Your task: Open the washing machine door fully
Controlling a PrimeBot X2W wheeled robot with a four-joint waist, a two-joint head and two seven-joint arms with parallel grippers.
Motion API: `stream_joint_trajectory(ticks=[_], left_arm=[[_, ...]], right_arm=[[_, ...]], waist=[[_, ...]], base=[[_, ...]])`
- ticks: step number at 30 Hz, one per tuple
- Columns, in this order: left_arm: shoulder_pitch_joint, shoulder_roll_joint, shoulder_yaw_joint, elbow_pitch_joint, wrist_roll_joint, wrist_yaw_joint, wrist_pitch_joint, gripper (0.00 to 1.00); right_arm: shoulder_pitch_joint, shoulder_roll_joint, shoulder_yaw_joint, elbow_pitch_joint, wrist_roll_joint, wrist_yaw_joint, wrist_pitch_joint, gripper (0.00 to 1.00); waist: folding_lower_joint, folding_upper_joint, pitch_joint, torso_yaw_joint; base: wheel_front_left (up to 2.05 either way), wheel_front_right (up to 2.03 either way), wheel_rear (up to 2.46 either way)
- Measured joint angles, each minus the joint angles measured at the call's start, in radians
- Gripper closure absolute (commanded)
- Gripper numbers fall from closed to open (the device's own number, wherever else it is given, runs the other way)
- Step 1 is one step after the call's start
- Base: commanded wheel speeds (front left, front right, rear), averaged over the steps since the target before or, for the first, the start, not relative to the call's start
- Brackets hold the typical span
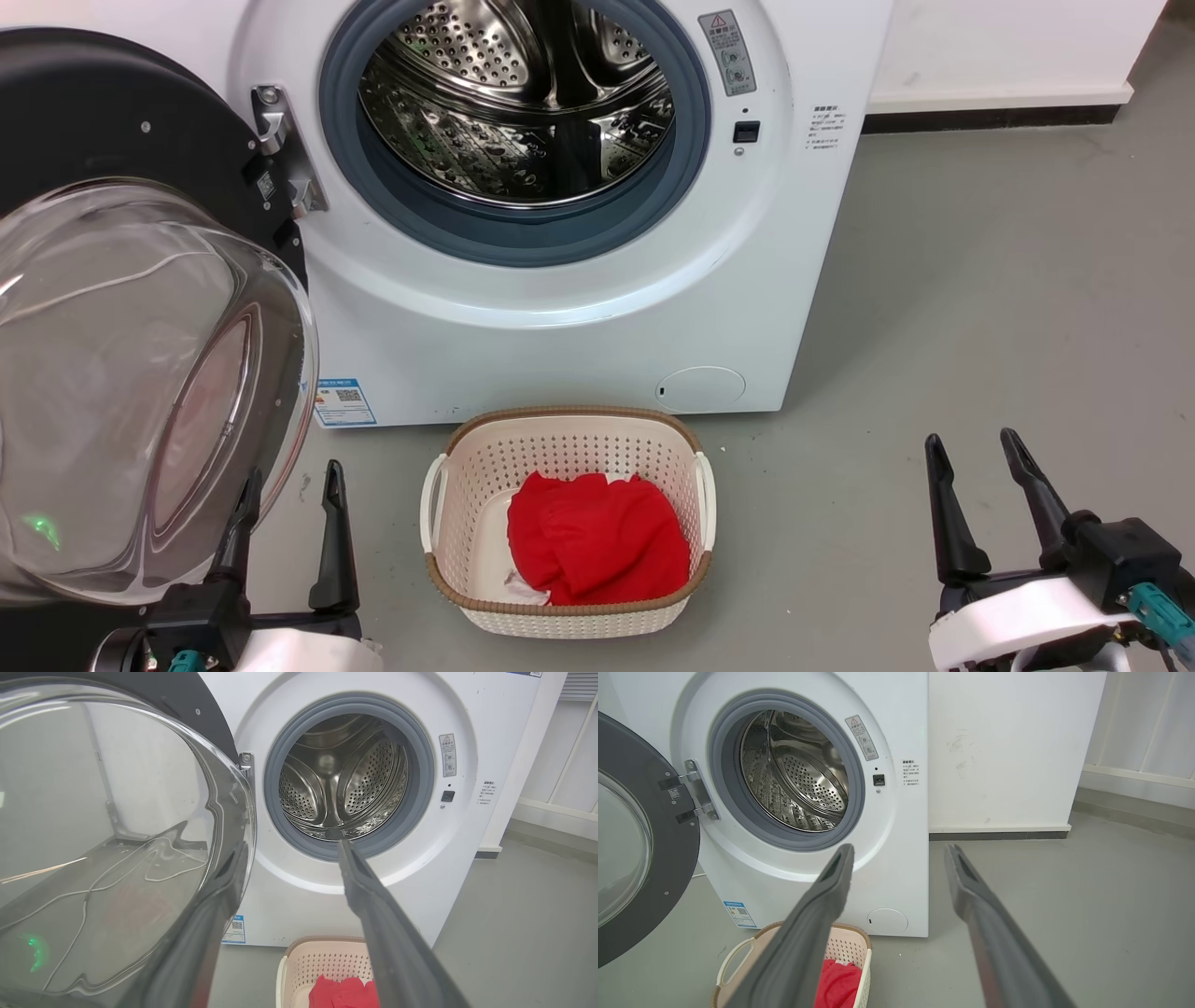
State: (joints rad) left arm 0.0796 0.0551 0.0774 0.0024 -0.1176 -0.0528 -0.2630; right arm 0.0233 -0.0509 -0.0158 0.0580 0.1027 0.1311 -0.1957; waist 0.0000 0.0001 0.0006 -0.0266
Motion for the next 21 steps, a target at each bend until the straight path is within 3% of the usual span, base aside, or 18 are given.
stream_joint_trajectory(ticks=[16, 17, 21], left_arm=[[-0.008, -0.002, 0.006, 0.008, 0.008, -0.003, 0.0, 0.0], [-0.007, -0.002, 0.005, 0.013, 0.008, -0.005, 0.0, 1.0], [0.008, -0.007, 0.004, 0.055, -0.003, -0.005, 0.01, 1.0]], right_arm=[[-0.002, 0.0, -0.001, 0.001, 0.003, 0.0, -0.003, 0.0], [-0.001, 0.0, 0.0, 0.006, 0.003, 0.0, -0.003, 1.0], [0.017, 0.0, 0.001, 0.04, 0.012, 0.0, 0.001, 1.0]], waist=[[0.0, 0.0, 0.018, -0.01], [0.0, 0.0, 0.018, -0.01], [0.0, 0.0, 0.018, -0.01]], base=[[0.0, 0.0, 0.0], [0.0, 0.0, 0.0], [0.0, 0.0, 0.0]])
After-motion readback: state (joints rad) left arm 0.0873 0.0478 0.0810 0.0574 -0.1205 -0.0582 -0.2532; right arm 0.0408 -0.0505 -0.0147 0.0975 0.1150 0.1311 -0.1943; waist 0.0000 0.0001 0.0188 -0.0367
